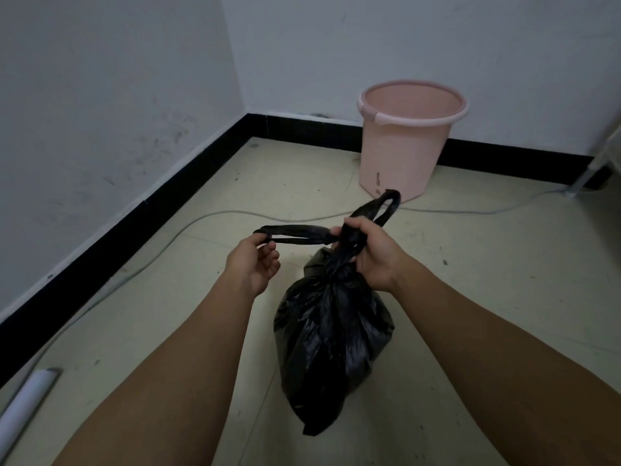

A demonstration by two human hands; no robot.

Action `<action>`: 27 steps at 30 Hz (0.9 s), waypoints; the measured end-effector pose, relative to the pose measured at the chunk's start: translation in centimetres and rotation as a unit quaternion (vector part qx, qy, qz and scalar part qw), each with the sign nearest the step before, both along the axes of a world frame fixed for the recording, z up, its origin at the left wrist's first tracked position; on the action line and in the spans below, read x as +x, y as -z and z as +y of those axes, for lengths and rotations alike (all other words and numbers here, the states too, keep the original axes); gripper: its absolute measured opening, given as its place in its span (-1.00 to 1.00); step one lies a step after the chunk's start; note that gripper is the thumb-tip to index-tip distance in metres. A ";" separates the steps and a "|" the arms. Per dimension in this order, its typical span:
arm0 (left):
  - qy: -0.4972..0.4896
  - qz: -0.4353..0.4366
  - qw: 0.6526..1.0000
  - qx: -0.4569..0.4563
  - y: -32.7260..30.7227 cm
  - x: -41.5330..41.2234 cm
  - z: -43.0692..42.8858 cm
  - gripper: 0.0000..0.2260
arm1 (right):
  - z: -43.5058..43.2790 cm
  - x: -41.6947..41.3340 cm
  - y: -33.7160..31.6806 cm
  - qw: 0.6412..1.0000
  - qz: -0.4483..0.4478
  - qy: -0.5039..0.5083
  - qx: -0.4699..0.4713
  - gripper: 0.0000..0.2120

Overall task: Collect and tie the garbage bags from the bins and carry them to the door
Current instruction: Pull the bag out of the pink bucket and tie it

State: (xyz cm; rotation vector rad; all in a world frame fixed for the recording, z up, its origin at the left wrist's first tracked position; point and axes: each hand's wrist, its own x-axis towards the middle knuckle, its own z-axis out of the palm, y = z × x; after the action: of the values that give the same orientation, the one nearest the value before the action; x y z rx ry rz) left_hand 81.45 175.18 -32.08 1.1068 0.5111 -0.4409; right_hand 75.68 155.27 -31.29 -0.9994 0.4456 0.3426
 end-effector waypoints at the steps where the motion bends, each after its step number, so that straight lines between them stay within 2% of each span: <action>1: -0.002 0.002 1.000 -0.005 -0.1 0.1 -0.1 -0.90 | 0.0 0.0 -0.1 1.000 -0.001 -0.009 -0.011 -0.65; 5: -0.016 -0.007 1.000 -0.026 -0.8 0.2 -0.4 -0.87 | 0.3 0.1 0.9 0.980 0.027 -0.039 -0.191 -0.73; 7: -0.021 -0.015 0.999 -0.028 -1.2 0.1 -0.5 -0.87 | 0.6 -0.1 1.5 0.959 0.035 -0.058 -0.275 -0.65; 10: 0.049 -0.039 0.998 0.022 -1.0 -0.6 -0.5 -0.92 | 0.7 -0.2 1.3 0.942 0.045 -0.049 -0.328 -0.66; 13: 0.218 -0.063 0.964 0.141 0.9 -2.2 -0.5 -0.97 | -0.1 0.2 1.1 0.969 0.070 0.051 -0.230 -0.75; 16: 0.359 -0.062 0.918 0.157 2.2 -4.0 -1.1 -0.85 | -0.6 0.7 0.8 0.988 0.091 0.083 -0.094 -0.75; 20: 0.354 -0.091 0.915 0.171 2.4 -4.3 -2.4 -0.73 | -0.3 0.6 0.6 0.993 0.099 0.050 -0.051 -0.76; 25: 0.329 -0.124 0.916 0.195 2.2 -4.3 -3.4 -0.94 | -0.8 0.4 0.5 0.993 0.079 0.020 -0.081 -0.78; 27: 0.317 -0.121 0.918 0.207 2.2 -4.1 -3.6 -0.89 | -0.7 0.3 0.6 0.990 0.062 -0.007 -0.126 -0.75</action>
State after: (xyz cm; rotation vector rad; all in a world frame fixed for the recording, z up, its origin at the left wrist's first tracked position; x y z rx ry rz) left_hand 77.33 171.62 -34.29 1.7193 0.0032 -0.7675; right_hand 76.02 154.54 -31.91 -1.2322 0.6046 0.3682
